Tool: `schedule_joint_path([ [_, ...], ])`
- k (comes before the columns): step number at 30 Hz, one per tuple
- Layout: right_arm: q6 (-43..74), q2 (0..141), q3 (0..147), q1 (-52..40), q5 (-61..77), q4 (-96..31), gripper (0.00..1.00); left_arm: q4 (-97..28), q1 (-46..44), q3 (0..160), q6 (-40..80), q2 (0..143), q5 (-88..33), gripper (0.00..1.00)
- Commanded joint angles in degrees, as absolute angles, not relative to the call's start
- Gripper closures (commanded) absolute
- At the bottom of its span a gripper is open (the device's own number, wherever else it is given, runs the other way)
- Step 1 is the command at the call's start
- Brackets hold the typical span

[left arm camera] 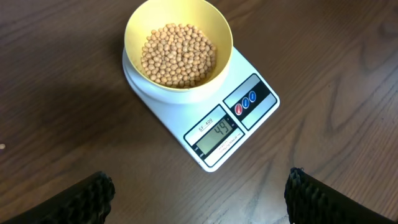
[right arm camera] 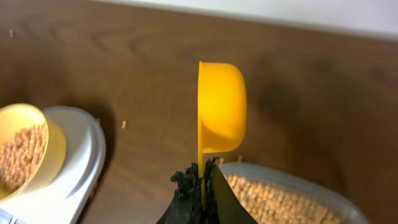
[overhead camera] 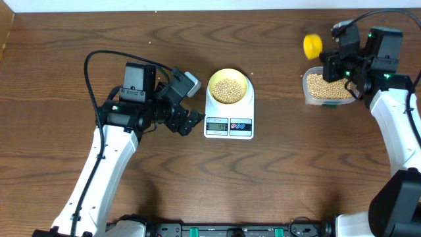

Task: Scoop item into bowl and weigh 50g on scale
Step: 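Carry the empty scoop right back into the soybean tub, then drag the scoop through the soybeans in the tub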

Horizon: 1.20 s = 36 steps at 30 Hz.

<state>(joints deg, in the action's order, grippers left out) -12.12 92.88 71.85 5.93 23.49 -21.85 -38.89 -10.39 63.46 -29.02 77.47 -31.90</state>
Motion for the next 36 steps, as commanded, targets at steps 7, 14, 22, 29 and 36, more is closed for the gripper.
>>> schedule_joint_path([
  [7, -11.16, 92.97, 71.85, 6.0, 22.7, -34.11, 0.98, -38.94, -10.31, 63.99, -29.95, 76.84, -32.95, 0.1],
  [14, -11.14, 92.97, 71.85, 6.02, 8.05, -39.68, 0.98, -38.94, -10.31, 63.99, -29.95, 76.84, -32.95, 0.1],
  [22, -11.14, 92.97, 71.68, 6.02, 2.96, -40.1, 0.98, -38.94, -10.31, 63.99, -29.95, 76.84, -32.95, 0.1],
  [29, -9.02, 92.97, 71.4, 6.0, 7.62, -40.03, 0.99, -38.94, -10.31, 63.99, -29.95, 76.84, -32.97, 0.1],
  [36, -9.02, 92.97, 71.4, 6.02, 14.41, -40.07, 0.99, -38.94, -10.31, 63.99, -29.95, 76.84, -32.95, 0.1],
])
